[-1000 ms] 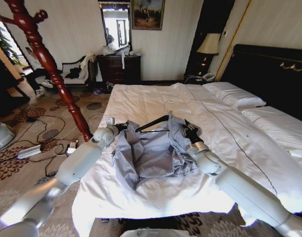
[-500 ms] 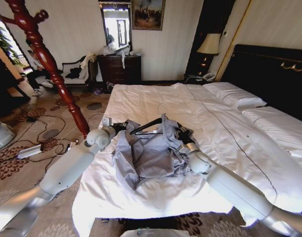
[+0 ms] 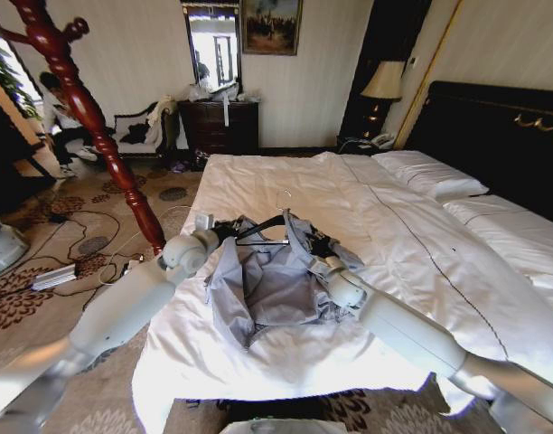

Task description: Pick up the clothes from the bed and hang them on the clothes hanger.

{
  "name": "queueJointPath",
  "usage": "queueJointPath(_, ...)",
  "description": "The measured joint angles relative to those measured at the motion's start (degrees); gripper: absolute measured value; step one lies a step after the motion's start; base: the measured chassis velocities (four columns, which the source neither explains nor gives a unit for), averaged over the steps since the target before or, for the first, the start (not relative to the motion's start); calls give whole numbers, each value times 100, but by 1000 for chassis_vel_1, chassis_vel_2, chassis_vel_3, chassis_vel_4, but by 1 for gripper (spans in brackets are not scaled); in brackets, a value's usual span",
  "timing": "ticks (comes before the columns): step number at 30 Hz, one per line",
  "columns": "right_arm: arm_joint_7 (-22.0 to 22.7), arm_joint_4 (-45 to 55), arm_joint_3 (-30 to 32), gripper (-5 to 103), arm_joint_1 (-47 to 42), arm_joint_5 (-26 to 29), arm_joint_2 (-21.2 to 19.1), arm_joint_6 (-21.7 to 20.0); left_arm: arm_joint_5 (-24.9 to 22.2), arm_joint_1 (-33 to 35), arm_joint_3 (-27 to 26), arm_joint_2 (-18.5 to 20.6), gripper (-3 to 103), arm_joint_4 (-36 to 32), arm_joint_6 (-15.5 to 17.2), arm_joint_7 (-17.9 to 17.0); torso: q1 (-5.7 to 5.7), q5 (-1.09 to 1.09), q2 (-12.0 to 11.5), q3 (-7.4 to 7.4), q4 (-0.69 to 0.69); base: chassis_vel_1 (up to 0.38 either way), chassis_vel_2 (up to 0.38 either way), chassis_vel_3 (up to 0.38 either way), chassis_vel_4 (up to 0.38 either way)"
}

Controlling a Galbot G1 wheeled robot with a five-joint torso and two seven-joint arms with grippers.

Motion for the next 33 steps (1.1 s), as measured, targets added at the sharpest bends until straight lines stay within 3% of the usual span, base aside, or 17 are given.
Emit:
queueJointPath(12, 201, -15, -136, 18, 308, 724, 191, -392, 829, -881, 971, -40, 0, -23, -343, 429, 1, -1, 0, 0, 2, 0, 0, 0, 0)
queueJointPath(29, 328, 99, 122, 18, 166, 901, 176, -346, 783, -1317, 1565, -224, 0, -429, -623, 653, 0, 0, 0, 0, 2, 0, 0, 0, 0)
queueJointPath(33, 331, 265, 323, 18, -28, 773, 182, -261, 773, -1346, 1671, -190, 0, -457, -901, 862, 0, -1, 0, 0, 1, 0, 0, 0, 0)
